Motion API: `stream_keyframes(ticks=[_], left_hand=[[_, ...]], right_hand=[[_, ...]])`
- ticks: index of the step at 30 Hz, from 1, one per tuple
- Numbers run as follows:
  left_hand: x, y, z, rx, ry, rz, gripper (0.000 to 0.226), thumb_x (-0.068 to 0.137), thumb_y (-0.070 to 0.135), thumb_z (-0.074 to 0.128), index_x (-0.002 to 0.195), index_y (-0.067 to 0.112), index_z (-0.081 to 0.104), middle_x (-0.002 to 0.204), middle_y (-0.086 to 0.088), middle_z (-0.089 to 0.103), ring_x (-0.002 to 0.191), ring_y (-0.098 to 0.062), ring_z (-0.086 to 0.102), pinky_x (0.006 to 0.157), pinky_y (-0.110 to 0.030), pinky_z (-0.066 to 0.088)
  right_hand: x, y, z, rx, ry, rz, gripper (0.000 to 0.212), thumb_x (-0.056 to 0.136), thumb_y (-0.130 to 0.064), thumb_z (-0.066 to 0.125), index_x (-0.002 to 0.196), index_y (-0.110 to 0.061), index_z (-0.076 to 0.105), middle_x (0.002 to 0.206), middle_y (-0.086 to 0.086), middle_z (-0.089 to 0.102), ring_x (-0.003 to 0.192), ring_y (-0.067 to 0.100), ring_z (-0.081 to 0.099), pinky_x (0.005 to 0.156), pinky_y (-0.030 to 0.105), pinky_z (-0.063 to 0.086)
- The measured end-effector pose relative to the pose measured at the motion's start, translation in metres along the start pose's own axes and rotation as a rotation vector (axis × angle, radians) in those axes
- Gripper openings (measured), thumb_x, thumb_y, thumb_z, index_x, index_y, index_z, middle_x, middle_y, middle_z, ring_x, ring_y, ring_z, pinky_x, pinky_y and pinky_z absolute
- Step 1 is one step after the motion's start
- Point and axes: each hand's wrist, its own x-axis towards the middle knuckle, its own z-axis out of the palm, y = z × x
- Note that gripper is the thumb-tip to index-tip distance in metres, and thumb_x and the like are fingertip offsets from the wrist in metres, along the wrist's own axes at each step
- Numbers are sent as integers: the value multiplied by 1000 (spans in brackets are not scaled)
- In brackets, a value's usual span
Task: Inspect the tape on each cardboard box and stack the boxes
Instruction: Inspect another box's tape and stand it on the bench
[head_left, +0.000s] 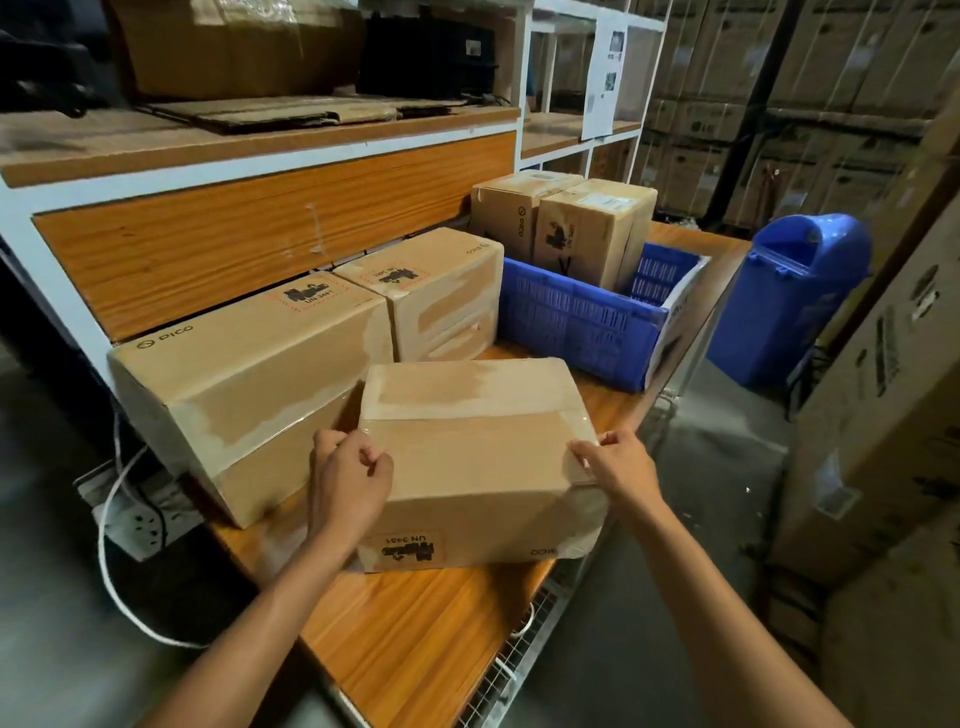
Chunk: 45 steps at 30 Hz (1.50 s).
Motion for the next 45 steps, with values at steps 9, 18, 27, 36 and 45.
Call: stream_keyframes(ticks=[9,18,27,36,45], left_hand=[[58,14,-34,164,-469,308,73,81,59,70,144,29,48,152,10,37,144,-11,27,112,-22,23],[56,22,-13,589,-824,314,89,89,76,35,159,33,1,166,6,-16,152,-18,-17,123,-54,-1],[106,60,-16,856,-959,269,120,72,68,74,161,22,7,168,-8,3,152,-32,12,121,-48,22],[123,104,20,788,-918,336,126,66,62,82,159,20,9,167,-8,2,152,-31,12,117,-52,30],[118,136,40,745,-1032,250,73,73,37,84,136,15,55,123,-6,60,108,-27,62,93,-45,55]], right_hand=[[-26,-82,37,-641,-242,-601,61,86,-54,71,138,-30,53,147,-1,48,130,19,48,115,47,35],[-20,-117,79,-1124,-709,-650,77,91,-57,62,156,-29,31,148,3,42,129,27,45,107,46,42],[-3,-160,89,-1246,-767,-639,96,78,-38,85,156,-28,30,150,5,42,135,28,41,109,44,39],[20,-162,57,-1242,-723,-557,96,78,-34,85,157,-22,31,156,5,38,142,28,36,109,36,34],[38,-148,42,-1222,-673,-488,90,78,-36,84,154,-23,37,148,4,47,134,27,45,100,32,37]])
